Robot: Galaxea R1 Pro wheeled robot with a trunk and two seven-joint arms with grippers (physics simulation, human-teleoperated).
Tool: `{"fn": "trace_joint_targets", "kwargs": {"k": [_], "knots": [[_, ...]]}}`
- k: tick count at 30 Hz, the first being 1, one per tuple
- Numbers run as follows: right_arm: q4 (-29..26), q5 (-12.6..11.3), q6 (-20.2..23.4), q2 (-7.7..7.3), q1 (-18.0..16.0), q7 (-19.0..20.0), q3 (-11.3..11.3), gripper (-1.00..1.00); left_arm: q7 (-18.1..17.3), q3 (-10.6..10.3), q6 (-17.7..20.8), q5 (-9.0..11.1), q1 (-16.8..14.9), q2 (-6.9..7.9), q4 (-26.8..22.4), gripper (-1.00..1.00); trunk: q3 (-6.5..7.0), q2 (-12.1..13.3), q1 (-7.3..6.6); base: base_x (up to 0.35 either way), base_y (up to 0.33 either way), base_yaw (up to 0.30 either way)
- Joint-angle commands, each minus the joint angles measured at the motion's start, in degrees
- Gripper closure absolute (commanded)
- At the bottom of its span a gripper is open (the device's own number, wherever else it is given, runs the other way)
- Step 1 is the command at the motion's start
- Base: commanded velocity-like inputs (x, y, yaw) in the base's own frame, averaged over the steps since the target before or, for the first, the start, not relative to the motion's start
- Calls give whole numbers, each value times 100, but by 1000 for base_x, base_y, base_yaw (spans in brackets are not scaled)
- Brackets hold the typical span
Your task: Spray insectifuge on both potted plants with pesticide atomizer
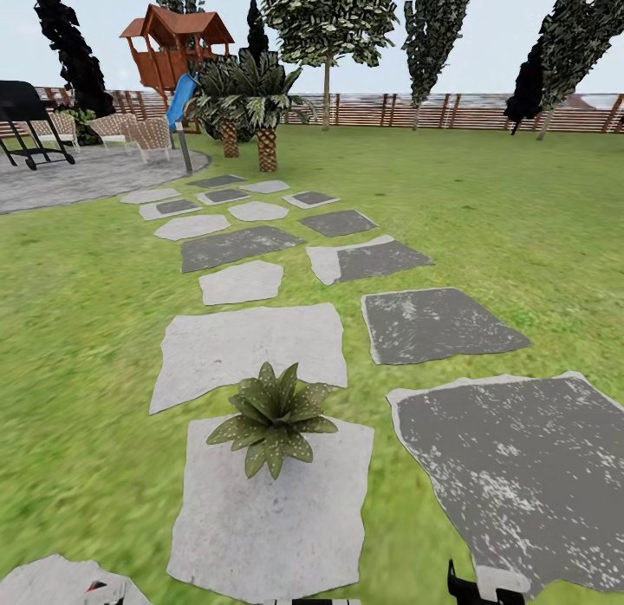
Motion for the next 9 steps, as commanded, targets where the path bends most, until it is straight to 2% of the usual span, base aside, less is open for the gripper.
{"fn": "trace_joint_targets", "kwargs": {"k": [1, 9], "knots": [[6, 61, -12, 0, -3, -31, -35, -100, -48, 52, -15, -21, -4, -12, 14, 100, -4, -2, -1, 0, 0, 0], [7, 61, -13, 0, -3, -31, -33, -100, -50, 20, -15, -64, -4, -160, -19, 100, -4, -2, -1, 0, 0, 0]]}}
